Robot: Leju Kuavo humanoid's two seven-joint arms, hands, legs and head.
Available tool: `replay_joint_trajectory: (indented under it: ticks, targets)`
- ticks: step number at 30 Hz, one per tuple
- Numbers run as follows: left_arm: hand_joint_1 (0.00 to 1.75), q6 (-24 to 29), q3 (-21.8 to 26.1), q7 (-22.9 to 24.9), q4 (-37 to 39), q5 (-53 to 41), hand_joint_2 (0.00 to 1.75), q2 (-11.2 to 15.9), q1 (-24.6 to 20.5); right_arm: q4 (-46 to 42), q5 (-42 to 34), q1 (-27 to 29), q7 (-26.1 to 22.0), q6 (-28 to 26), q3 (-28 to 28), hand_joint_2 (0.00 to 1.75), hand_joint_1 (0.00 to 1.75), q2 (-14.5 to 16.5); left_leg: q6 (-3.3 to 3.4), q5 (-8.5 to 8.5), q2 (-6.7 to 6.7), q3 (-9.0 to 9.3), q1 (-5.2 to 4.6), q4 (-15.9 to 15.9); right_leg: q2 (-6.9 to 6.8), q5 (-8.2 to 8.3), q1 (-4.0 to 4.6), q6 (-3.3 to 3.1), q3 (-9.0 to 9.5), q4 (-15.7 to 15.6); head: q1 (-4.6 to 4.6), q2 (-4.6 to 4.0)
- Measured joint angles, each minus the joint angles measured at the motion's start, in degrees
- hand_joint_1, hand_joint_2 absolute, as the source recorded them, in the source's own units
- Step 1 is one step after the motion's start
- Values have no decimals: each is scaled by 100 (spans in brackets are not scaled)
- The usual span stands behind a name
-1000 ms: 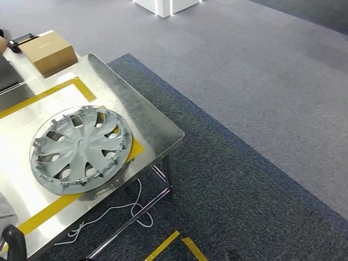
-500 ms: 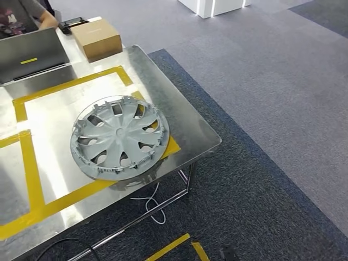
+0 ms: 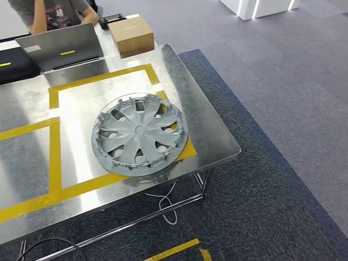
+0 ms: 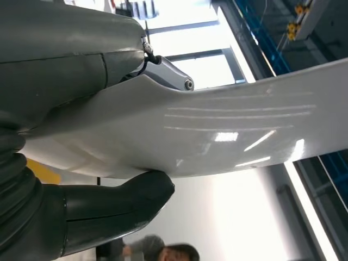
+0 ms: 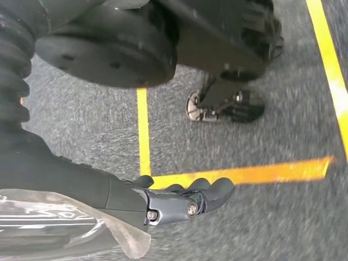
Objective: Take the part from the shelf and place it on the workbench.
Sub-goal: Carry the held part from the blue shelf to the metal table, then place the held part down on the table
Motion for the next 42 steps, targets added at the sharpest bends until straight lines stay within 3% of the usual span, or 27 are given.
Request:
replay_joint_trajectory:
  ticks: [2,3,5,7,9,11,13,15,17,18,19,21,23,25,26,30,33,36,40,42]
  targets:
    - [175,-43,172,1,128,63,175,-1,-33,0,28,11,-1,8,-6,175,0,2,-39,-186,82,-279,28,573,-193,-30,9,-13,21,2,-3,0]
    - [175,-92,282,1,199,94,175,-2,-51,0,44,9,-1,13,-12,175,0,2,-47,-122,96,-284,37,586,-283,-46,11,-10,36,3,-3,0]
    - [175,-215,519,2,335,128,175,-1,-107,0,77,-4,2,29,-25,175,0,5,-28,254,189,19,36,3,-435,-84,12,15,91,3,-5,0]
    - [175,-306,749,1,477,136,175,-1,-189,0,103,-16,6,42,-36,175,0,8,30,487,411,380,-12,-686,-558,-139,34,74,122,4,-4,0]
    - [175,-348,928,1,589,134,175,-2,-249,0,113,-28,11,48,-42,175,0,9,95,473,493,485,-58,-913,-671,-185,60,138,141,-3,0,0]
    - [175,-357,1058,0,648,131,175,-3,-261,-1,119,-49,14,51,-44,175,0,13,165,483,380,481,-48,-944,-730,-217,57,194,205,-14,-2,0]
    - [175,-358,1143,0,686,129,175,-10,-281,-2,121,-68,11,53,-45,175,0,16,230,509,274,500,-14,-982,-501,-371,44,236,141,195,21,0]
    - [175,-358,1181,0,728,128,175,-16,-317,-2,121,-64,10,53,-46,175,0,17,270,511,166,509,4,-993,-191,-703,39,248,-210,884,54,0]
    - [175,-358,1204,0,778,128,175,-16,-340,-2,121,-36,16,53,-48,175,0,17,287,499,30,512,-2,-989,-103,-904,44,247,-619,1587,62,0]
    - [175,-360,1213,0,801,128,175,-17,-343,-2,122,-23,18,53,-49,175,0,17,289,493,-46,518,-5,-985,-92,-838,47,241,-718,1677,63,0]
    - [175,-378,1225,0,826,128,175,-19,-352,-2,128,-15,18,54,-50,175,0,16,286,484,-126,530,-6,-980,-77,-653,49,232,-707,1530,63,0]
    - [175,-485,1284,0,900,117,175,-21,-405,-2,145,-17,14,75,-51,175,0,12,262,457,-259,556,-5,-963,38,-179,45,200,-449,788,64,0]
    - [175,-702,1416,0,1015,99,175,-24,-507,1,159,-36,2,126,-50,175,0,5,211,430,-352,546,-9,-931,174,12,41,163,-214,216,64,0]
    - [175,-963,1610,1,1159,71,175,-29,-621,2,163,-56,-4,175,-51,175,0,0,147,436,-411,525,0,-938,198,-9,53,116,-151,109,63,0]
    - [175,-1083,1724,1,1238,43,175,-31,-684,2,166,-63,-4,191,-54,175,0,-1,147,448,-420,528,7,-955,191,4,58,106,-140,104,62,0]
    - [175,-1366,2108,16,1539,-137,175,-11,-966,2,172,-61,-1,223,-68,175,0,-7,316,462,-413,563,0,-989,190,29,60,100,-123,65,56,0]
    - [175,-1457,2284,26,1717,-257,175,-6,-1115,2,174,-63,-1,232,-81,175,0,-7,317,468,-411,588,1,-1022,190,20,71,75,-112,67,56,0]
    - [175,-1491,2389,30,1825,-304,175,-7,-1201,2,175,-65,-1,231,-95,175,0,-8,282,475,-410,594,7,-1037,190,12,81,55,-110,72,56,0]
    - [175,-1513,2462,37,1913,-354,175,-13,-1266,2,179,-66,-1,228,-100,175,0,-11,139,467,-409,594,19,-1048,189,3,85,40,-110,78,58,0]
    - [175,-1520,2470,39,1949,-363,175,-14,-1282,2,183,-67,-1,227,-100,175,0,-13,109,462,-407,593,20,-1049,189,1,85,38,-108,79,59,0]
